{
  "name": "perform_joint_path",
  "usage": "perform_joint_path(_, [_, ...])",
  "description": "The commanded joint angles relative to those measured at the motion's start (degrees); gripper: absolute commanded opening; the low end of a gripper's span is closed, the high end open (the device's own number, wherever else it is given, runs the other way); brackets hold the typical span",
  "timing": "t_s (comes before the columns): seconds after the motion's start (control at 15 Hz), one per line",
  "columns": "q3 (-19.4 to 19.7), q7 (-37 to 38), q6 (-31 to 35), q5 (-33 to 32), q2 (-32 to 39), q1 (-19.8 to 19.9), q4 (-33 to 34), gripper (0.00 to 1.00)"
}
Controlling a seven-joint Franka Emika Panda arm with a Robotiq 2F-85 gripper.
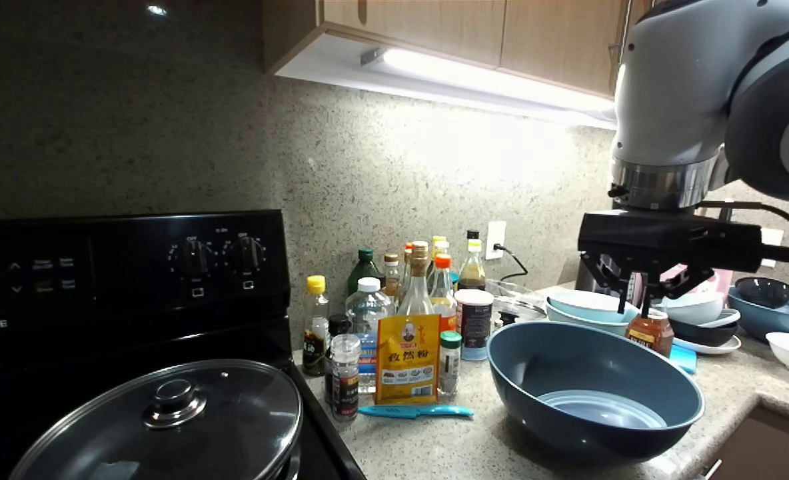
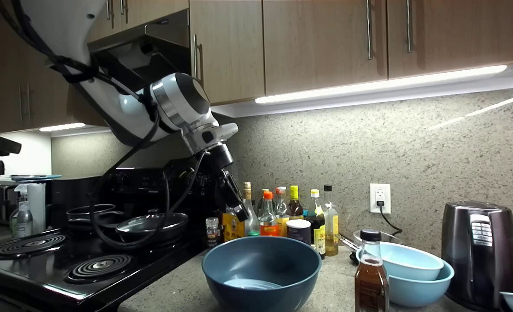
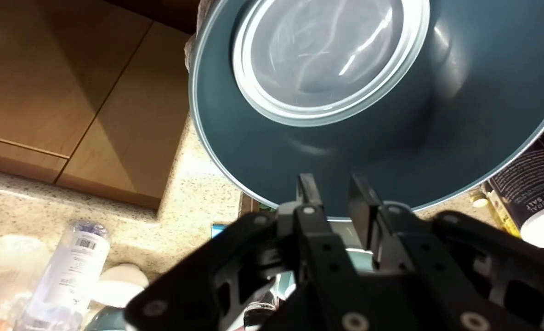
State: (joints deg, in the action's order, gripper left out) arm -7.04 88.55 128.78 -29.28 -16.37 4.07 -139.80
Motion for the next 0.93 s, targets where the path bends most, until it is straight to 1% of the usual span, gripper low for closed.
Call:
perform_joint_path(0.0, [-0.3, 0.7, -1.0, -0.5, 0.1, 0.3, 0.4, 0.53])
perform_joint_path(0.4, [-0.9, 0.9, -1.5, -2.1, -0.1, 0.2, 0.7, 0.92])
perform_joint_path(0.47, [-0.2, -0.1, -0.2, -0.8, 0.0, 0.0, 0.1, 0.72])
perform_joint_path(0.53, [-0.2, -0.1, -0.2, -0.9, 0.0, 0.0, 0.2, 0.80])
perform_joint_path(0.67, [-0.3, -0.1, -0.2, -1.0, 0.0, 0.0, 0.3, 0.91])
perform_joint_path(0.87, [-0.3, -0.1, -0.3, -1.0, 0.0, 0.0, 0.3, 0.92])
